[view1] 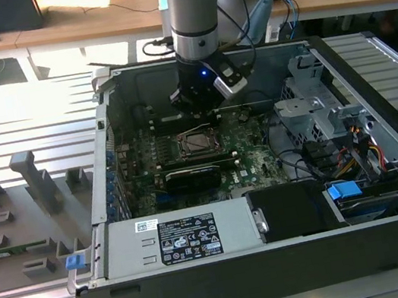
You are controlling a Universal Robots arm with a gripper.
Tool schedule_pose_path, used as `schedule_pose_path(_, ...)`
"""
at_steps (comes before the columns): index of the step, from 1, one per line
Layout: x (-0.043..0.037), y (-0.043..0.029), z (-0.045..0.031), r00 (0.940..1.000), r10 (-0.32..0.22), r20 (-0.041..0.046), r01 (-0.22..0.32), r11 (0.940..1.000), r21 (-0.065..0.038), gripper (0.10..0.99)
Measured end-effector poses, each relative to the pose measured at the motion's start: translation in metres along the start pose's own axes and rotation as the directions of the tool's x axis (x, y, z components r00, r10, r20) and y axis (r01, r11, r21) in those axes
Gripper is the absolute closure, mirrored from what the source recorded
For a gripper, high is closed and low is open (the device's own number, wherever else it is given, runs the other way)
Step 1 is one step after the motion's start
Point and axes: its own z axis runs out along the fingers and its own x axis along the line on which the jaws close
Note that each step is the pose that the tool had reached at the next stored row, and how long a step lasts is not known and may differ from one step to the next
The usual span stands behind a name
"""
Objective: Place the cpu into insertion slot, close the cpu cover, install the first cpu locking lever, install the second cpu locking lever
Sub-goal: 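Install the first cpu locking lever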
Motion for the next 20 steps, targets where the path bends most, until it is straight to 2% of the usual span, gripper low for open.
schedule_pose_path(3, -0.0001, -0.0005, 0.0005, 1.0, 0.0, -0.0006, 0.0, 1.0, 0.0, 0.98)
schedule_pose_path(6, -0.0004, -0.0004, -0.0039, 1.0, 0.0, -0.0006, 0.0, 1.0, 0.0, 0.98)
schedule_pose_path(12, -0.0002, -0.0018, -0.0041, 1.0, 0.0, -0.0005, 0.0, 1.0, 0.0, 0.98)
schedule_pose_path(13, -0.0003, -0.0015, -0.0055, 1.0, 0.0, -0.0008, 0.0, 1.0, 0.0, 0.98)
schedule_pose_path(17, -0.001, -0.0005, -0.0214, 1.0, 0.0, -0.0006, 0.0, 1.0, 0.0, 0.98)
schedule_pose_path(20, -0.0012, -0.0002, -0.0263, 1.0, 0.0, -0.0004, 0.0, 1.0, 0.0, 0.98)
